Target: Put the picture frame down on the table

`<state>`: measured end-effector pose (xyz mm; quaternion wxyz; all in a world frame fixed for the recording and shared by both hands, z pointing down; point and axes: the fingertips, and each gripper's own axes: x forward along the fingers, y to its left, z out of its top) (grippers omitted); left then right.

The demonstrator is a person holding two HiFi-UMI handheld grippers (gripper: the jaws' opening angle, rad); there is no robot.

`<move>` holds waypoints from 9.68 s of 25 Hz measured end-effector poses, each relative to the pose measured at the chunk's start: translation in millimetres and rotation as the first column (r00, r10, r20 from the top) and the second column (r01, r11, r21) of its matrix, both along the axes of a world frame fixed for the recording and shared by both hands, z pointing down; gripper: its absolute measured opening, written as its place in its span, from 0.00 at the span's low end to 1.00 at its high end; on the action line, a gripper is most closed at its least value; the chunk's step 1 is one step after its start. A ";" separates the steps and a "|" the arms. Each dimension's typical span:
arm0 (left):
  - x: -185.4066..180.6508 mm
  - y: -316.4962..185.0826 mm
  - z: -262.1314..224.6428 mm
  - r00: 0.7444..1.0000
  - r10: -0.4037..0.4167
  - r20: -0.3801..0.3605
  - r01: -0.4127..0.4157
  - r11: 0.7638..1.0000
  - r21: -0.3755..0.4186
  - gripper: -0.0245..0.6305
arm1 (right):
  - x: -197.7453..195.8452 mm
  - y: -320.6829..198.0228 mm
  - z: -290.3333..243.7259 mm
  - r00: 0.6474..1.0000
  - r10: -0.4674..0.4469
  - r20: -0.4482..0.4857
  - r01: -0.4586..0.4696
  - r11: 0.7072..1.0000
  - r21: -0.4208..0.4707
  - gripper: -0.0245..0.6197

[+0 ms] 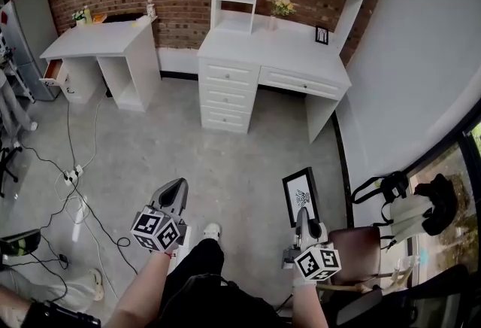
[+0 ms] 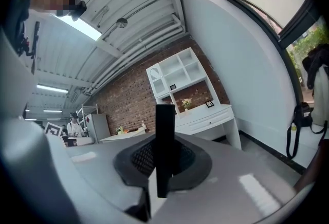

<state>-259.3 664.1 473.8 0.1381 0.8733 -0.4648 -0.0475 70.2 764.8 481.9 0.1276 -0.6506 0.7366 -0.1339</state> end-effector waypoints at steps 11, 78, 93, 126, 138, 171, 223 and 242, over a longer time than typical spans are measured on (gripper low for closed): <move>12.7 -173.1 -13.9 0.999 0.036 0.003 -0.036 0.999 0.018 0.03 | 14.3 -160.9 -7.4 0.998 0.044 0.040 -0.045 0.999 0.008 0.07; 123.1 -581.0 17.3 0.998 -0.059 0.023 0.060 0.997 -0.042 0.03 | 126.4 -631.6 17.3 0.992 -0.094 0.088 0.098 0.994 -0.048 0.07; 131.2 -667.8 30.2 1.000 -0.023 0.007 0.024 0.998 -0.061 0.03 | 124.1 -710.0 32.4 0.994 -0.079 0.079 0.086 0.992 -0.094 0.07; 140.7 -851.5 70.3 0.988 0.149 0.036 -0.140 0.974 -0.178 0.03 | 79.3 -875.6 92.0 0.996 -0.030 0.088 0.052 0.967 -0.250 0.07; 150.0 -881.6 72.7 0.974 0.224 0.024 -0.217 0.961 -0.174 0.03 | 54.4 -908.2 103.5 0.999 -0.037 0.016 0.040 0.960 -0.278 0.07; 195.7 -893.8 70.0 0.984 0.176 -0.006 -0.174 0.964 -0.200 0.03 | 74.1 -926.1 134.1 0.964 -0.229 -0.137 0.143 0.877 -0.459 0.23; 179.8 -885.3 68.0 0.994 0.105 0.006 -0.102 0.973 -0.207 0.03 | 77.1 -945.3 169.9 0.969 -0.232 -0.087 0.120 0.747 -0.654 0.50; 170.6 -890.3 68.7 0.997 0.071 -0.004 -0.070 0.975 -0.211 0.03 | 69.8 -949.6 176.5 0.951 -0.281 -0.130 0.116 0.713 -0.691 0.52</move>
